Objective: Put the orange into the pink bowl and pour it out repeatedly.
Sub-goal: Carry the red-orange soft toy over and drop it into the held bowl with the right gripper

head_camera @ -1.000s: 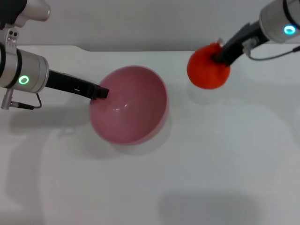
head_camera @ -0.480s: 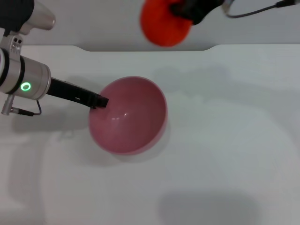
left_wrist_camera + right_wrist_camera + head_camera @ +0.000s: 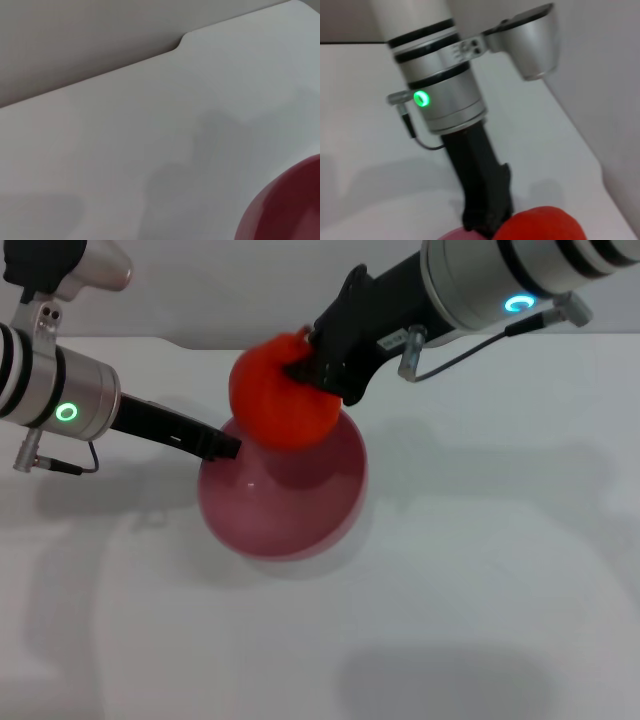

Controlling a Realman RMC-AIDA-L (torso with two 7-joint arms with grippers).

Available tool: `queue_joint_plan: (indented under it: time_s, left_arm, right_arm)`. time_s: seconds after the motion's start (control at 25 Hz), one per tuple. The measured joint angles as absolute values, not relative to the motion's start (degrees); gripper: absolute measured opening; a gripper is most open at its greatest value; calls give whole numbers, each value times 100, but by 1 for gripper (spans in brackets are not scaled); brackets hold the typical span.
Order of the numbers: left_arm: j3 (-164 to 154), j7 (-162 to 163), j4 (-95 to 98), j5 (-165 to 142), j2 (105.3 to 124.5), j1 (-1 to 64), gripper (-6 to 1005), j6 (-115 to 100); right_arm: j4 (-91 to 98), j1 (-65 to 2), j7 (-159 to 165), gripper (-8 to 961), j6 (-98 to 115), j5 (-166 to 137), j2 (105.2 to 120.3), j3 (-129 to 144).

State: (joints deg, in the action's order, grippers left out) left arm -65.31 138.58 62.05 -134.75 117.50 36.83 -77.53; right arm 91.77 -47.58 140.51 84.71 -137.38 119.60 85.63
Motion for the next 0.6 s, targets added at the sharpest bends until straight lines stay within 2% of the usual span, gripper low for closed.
queue_joint_plan:
  time_s: [0.32, 0.6]
  left_arm:
    - [-6530, 13856, 6207, -13475, 11750, 3696, 35, -7751]
    - [-6536, 13856, 6205, -13472, 11759, 3706, 35, -7768]
  right_arm:
    - [9132, -4649, 14034, 77, 8461, -13716, 11962, 8574]
    - [9126, -4560, 14030, 278, 8431, -13713, 11962, 8500]
